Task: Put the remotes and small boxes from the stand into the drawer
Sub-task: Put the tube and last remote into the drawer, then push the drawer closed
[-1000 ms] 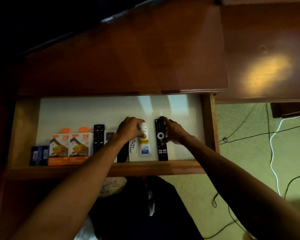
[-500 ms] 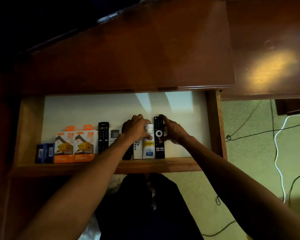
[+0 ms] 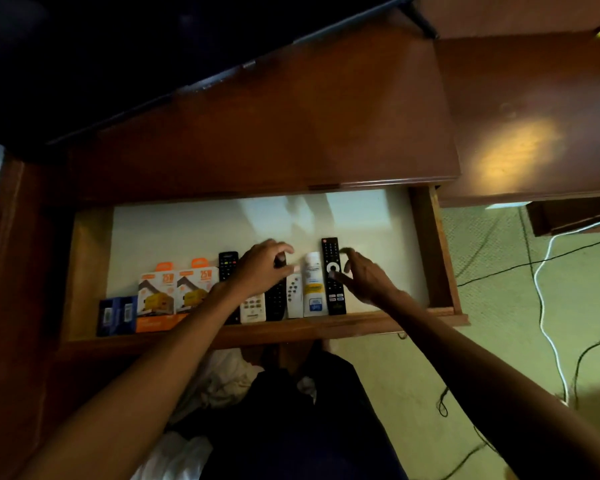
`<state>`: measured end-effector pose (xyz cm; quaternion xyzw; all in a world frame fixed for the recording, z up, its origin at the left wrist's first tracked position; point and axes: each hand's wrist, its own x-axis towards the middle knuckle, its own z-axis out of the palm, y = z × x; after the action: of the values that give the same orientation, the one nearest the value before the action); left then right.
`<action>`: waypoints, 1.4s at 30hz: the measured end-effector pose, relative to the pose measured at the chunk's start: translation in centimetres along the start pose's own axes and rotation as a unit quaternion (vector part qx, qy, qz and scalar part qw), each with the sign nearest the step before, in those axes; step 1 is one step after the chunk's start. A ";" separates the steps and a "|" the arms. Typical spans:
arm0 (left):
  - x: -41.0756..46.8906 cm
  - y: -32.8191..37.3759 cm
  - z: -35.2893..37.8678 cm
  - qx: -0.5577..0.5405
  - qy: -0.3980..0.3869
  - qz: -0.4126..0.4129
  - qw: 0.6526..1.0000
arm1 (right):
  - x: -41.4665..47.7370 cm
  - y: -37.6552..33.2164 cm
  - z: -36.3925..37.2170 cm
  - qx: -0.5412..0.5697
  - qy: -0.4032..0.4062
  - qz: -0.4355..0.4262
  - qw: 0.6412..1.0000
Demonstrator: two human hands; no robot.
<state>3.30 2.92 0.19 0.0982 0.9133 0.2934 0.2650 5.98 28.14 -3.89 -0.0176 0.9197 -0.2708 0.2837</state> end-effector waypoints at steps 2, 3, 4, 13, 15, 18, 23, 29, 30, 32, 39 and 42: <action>-2.9 -1.3 -0.7 -0.016 -0.015 0.007 1.000 | -1.5 -1.3 0.7 0.008 -0.014 -0.007 1.000; -4.2 -2.1 -0.8 -0.015 -0.025 0.009 1.000 | -2.2 -1.9 1.1 0.008 -0.020 -0.014 1.000; -5.5 -3.0 -0.9 -0.011 -0.032 0.011 0.999 | -2.8 -2.5 1.6 0.008 -0.024 -0.024 0.999; -13.5 -9.3 -0.2 0.136 -0.110 0.024 0.984 | -8.2 -5.0 5.4 -0.142 -0.045 -0.074 0.986; -13.8 -9.7 0.0 0.149 -0.093 0.035 0.984 | -8.8 -5.4 5.5 -0.178 -0.026 -0.090 0.980; -13.8 -10.0 -0.3 0.180 -0.056 0.060 0.980 | -9.1 -5.9 5.2 -0.241 -0.003 -0.128 0.962; -13.3 -9.9 -1.2 0.234 -0.038 0.095 0.967 | -8.2 -5.9 4.7 -0.339 -0.005 -0.165 0.926; -12.2 -10.8 -2.5 0.233 0.019 0.082 0.969 | -6.4 -6.8 3.9 -0.366 0.037 -0.182 0.912; -11.7 -10.9 -2.8 0.236 0.034 0.080 0.968 | -5.8 -7.0 3.6 -0.366 0.043 -0.185 0.911; -10.6 -10.8 -3.6 0.237 0.055 0.076 0.967 | -4.5 -7.3 2.9 -0.365 0.053 -0.182 0.912; -5.5 -11.0 -6.7 0.207 0.109 0.039 0.972 | 0.9 -8.2 -0.5 -0.316 0.115 -0.101 0.936; -2.7 -11.7 -8.1 0.207 0.128 0.018 0.970 | 3.9 -8.5 -2.5 -0.304 0.131 -0.089 0.939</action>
<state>0.89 -11.30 0.02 0.1288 0.9786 0.1127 0.1145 0.40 21.35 0.19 -0.1495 0.9819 -0.0028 0.1166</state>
